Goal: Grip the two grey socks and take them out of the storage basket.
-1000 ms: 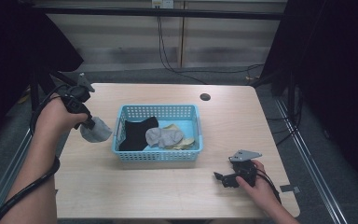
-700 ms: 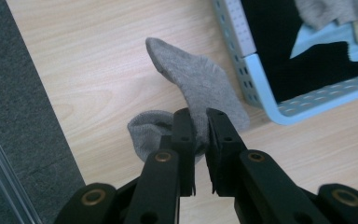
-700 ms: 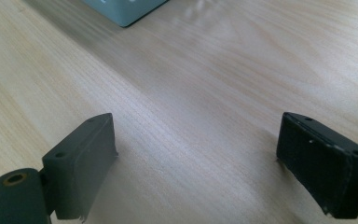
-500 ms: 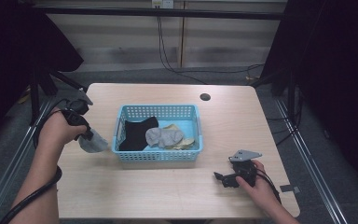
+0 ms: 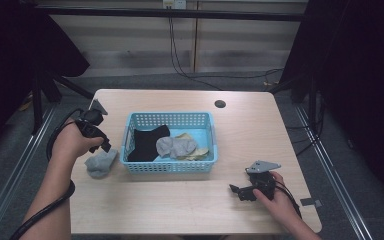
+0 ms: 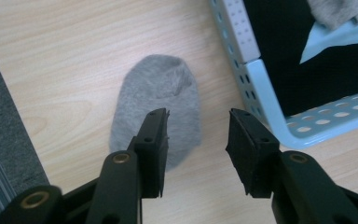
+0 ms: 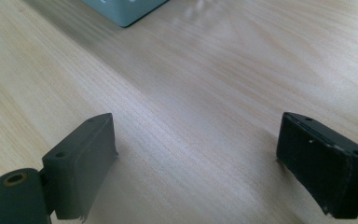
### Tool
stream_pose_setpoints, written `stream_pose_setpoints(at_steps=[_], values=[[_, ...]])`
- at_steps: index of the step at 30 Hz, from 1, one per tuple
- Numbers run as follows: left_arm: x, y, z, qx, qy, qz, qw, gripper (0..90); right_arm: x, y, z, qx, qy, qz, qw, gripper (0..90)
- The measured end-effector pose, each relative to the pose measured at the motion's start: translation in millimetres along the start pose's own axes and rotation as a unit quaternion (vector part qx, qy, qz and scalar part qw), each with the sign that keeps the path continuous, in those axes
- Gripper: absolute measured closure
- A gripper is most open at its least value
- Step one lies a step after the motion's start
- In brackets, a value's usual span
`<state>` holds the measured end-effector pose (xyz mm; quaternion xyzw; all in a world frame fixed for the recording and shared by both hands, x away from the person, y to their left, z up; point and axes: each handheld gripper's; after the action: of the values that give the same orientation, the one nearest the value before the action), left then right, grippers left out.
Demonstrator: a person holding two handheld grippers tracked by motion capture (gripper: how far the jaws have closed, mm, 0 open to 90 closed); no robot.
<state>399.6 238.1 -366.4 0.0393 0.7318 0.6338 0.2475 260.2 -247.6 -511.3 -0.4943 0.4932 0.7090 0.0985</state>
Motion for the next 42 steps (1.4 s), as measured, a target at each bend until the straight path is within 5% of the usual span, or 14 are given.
stream_pose_setpoints(at_steps=[18,42], values=[[-31.2,-4.3,-42.3,0.024,-0.043,-0.009,0.9988,42.8,0.0,0.0,0.0,-0.001,0.0,0.0,1.0,11.1],[-56.6,-40.7,-97.5,0.048,-0.082,-0.016,0.9953,30.9,0.0,0.0,0.0,-0.001,0.0,0.0,1.0,11.1]])
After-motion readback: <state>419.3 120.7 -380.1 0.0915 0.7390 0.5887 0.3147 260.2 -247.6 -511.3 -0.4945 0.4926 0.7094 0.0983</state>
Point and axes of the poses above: each handheld gripper's, and its own axes: y roughly backward along the jaws, x roughly out of its underside, z roughly to its left, and after that the axes turned 7 degrees about -z, right-handed
